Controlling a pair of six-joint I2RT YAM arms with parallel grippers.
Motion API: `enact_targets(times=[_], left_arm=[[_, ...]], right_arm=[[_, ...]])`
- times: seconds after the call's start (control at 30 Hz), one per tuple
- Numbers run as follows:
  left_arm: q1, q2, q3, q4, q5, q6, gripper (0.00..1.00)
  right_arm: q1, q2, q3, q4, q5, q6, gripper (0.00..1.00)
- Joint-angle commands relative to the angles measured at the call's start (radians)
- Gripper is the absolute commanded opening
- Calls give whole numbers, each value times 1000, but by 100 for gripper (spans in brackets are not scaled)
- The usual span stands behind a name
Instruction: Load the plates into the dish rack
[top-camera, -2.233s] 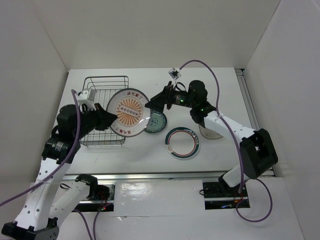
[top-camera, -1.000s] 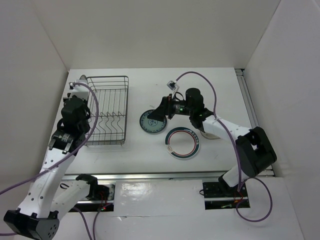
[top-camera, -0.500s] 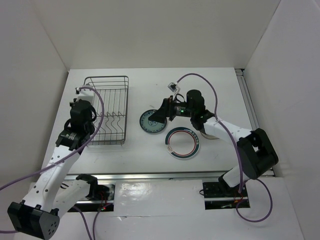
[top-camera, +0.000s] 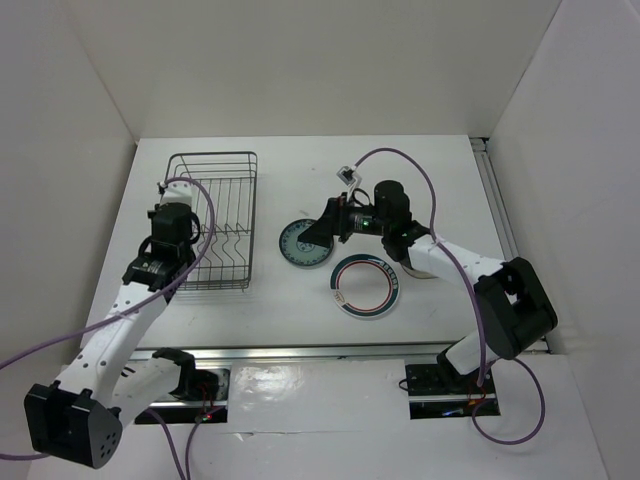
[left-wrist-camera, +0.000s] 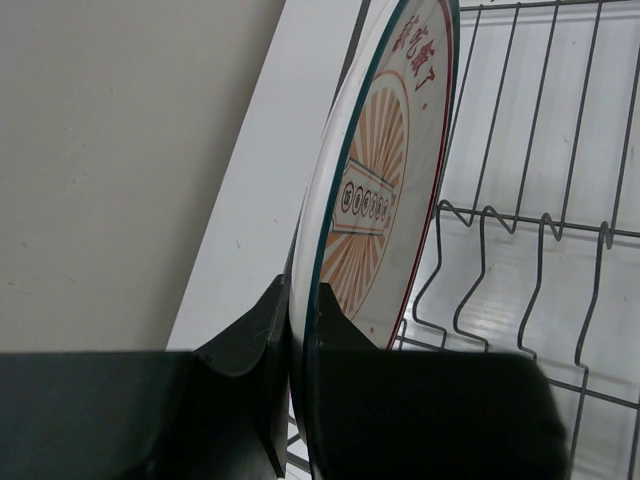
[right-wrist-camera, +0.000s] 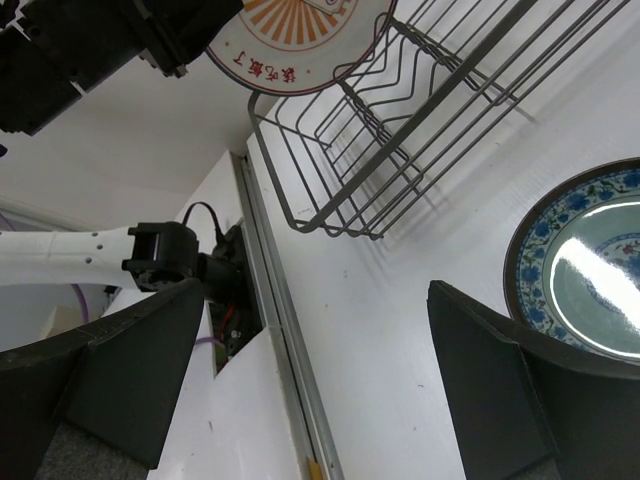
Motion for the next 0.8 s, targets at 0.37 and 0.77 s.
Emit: enact_targets(times=[0.37,0.77], left_arm=[[16,79,6,44,120,-104,18],[16,-5,49,4,-1,-218,100]], right_arm=[[-17,-37,-11,53,-4,0,100],[-66,-57,63,-237,202,-180,100]])
